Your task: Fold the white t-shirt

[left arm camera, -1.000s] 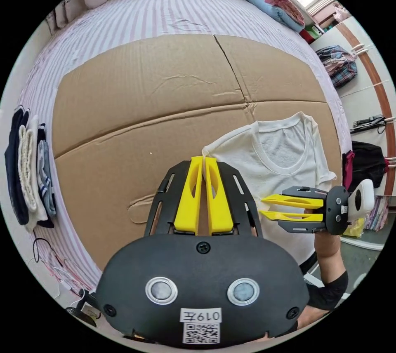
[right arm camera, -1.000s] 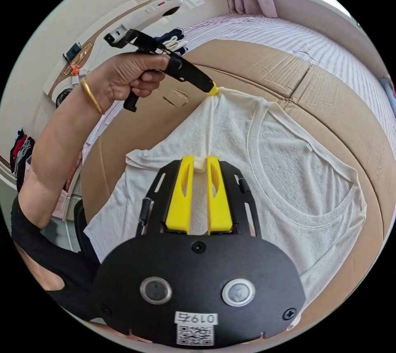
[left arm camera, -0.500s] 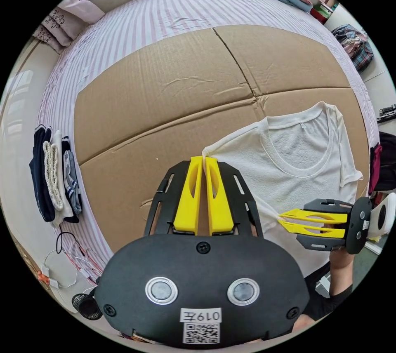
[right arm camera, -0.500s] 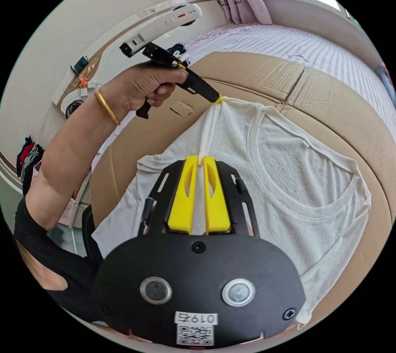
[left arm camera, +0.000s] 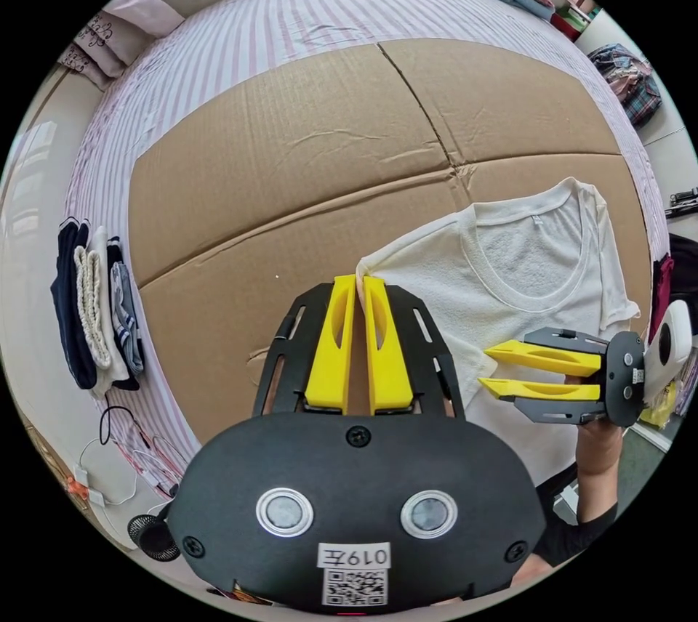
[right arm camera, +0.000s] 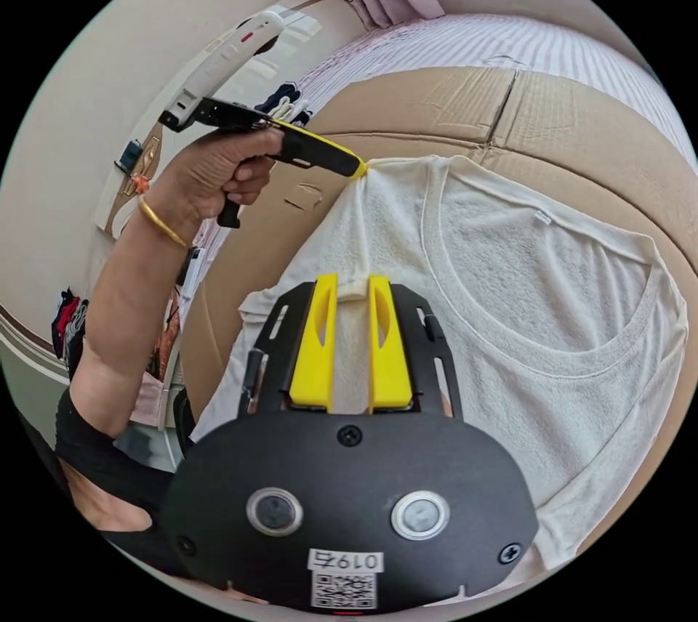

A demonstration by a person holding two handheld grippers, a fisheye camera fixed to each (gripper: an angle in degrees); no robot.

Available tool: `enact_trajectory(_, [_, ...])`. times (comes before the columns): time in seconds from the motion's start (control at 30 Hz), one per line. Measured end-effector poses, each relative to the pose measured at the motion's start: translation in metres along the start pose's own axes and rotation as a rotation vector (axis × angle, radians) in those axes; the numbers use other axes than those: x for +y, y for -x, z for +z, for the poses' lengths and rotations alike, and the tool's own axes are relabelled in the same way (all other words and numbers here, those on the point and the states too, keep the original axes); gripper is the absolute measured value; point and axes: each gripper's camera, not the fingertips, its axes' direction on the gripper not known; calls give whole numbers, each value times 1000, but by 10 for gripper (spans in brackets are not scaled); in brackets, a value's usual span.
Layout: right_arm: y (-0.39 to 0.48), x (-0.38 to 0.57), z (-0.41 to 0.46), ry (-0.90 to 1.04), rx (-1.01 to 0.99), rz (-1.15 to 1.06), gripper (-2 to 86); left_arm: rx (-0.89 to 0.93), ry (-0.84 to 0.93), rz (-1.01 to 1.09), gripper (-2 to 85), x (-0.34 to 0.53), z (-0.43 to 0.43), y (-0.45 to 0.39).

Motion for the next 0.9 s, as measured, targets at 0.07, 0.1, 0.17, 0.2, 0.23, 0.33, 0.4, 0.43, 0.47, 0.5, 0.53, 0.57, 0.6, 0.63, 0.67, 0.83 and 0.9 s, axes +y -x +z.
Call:
enact_trajectory(0.07, [-6, -1, -3, -10, -11, 22, 67, -3, -1, -2, 7, 3, -2, -1])
enact_trajectory(0.1, [-8, -1, -5, -10, -4, 28, 59, -4, -2, -4, 7, 6, -3, -1])
enact_trajectory(0.17, [-9, -2, -5, 4, 5, 23, 42, -2, -1, -8, 7, 10, -4, 0])
enact_trajectory(0.2, [-8, -3, -4, 10, 12, 11, 30, -1, 0, -9, 7, 13, -5, 1])
enact_trajectory(0.23, [-7, -3, -4, 11, 19, 7, 26, -1, -1, -10, 7, 16, -6, 2])
enact_trajectory(0.33, [-6, -2, -9, 1, 66, -4, 8, -9, -5, -13, 8, 27, -9, 4])
enact_trajectory(0.4, [-7, -1, -14, -18, 97, -4, 5, -15, -9, -11, 9, 35, -10, 5])
enact_trajectory(0.43, [-7, -1, -15, -19, 113, -5, 5, -21, -11, -14, 10, 41, -12, 7])
enact_trajectory(0.47, [-6, -1, -15, -23, 149, -9, 5, -22, -12, -16, 11, 44, -12, 8])
enact_trajectory(0.5, [-6, -1, -13, -17, 149, -20, 7, -16, -10, -16, 13, 50, -13, 10])
enact_trajectory(0.53, [-7, -2, -12, -6, 139, -21, 9, -6, -7, -8, 15, 57, -14, 13])
enact_trajectory(0.57, [-8, -2, -8, 14, 121, -25, 14, -2, -6, -6, 16, 61, -15, 14])
enact_trajectory(0.6, [-8, -2, -9, 10, 110, -34, 25, 5, -5, -5, 20, 68, -16, 19])
enact_trajectory(0.63, [-9, -1, -9, 9, 107, -37, 30, 12, -15, -8, 23, 76, -18, 24])
enact_trajectory(0.67, [-10, -1, -10, 10, 108, -36, 42, 17, -20, -10, 25, 81, -19, 27])
enact_trajectory(0.83, [-17, 2, -8, 16, 123, -30, 51, 181, -111, -57, 39, 125, -37, 67])
enact_trajectory(0.9, [-20, 4, -7, 19, 132, -28, 49, 233, -153, -102, 33, 142, -44, 84])
